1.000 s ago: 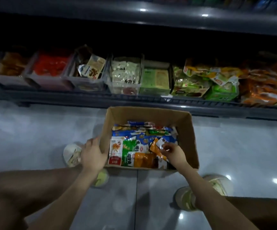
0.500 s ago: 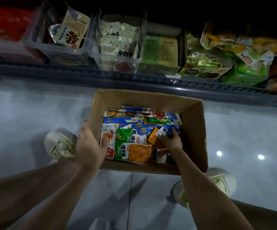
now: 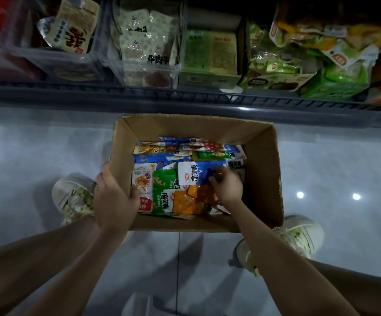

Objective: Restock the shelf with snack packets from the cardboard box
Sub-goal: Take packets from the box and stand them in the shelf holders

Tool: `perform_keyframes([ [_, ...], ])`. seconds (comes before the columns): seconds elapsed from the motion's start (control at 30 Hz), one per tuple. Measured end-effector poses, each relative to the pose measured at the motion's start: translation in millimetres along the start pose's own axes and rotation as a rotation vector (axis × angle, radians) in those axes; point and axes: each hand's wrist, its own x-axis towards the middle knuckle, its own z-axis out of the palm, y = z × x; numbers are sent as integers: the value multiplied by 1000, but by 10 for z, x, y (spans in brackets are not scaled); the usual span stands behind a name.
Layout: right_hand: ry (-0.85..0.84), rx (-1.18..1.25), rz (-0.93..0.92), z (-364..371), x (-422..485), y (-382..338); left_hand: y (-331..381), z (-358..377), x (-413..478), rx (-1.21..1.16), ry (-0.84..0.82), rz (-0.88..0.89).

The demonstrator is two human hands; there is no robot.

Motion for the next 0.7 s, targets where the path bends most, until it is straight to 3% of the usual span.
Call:
perform_keyframes([
  [0.13, 1, 16, 46, -21, 187, 44, 6, 4, 5, -11, 5, -10],
  [0.3, -14, 347, 342, 52, 252, 107, 20, -3, 7, -13, 2, -39],
  [0.47, 14, 594, 411, 144, 255, 14, 12, -25, 12, -35, -27, -37],
  [0.7, -218, 1134, 508, -19, -93, -295, 183, -162, -67, 5, 166, 45],
])
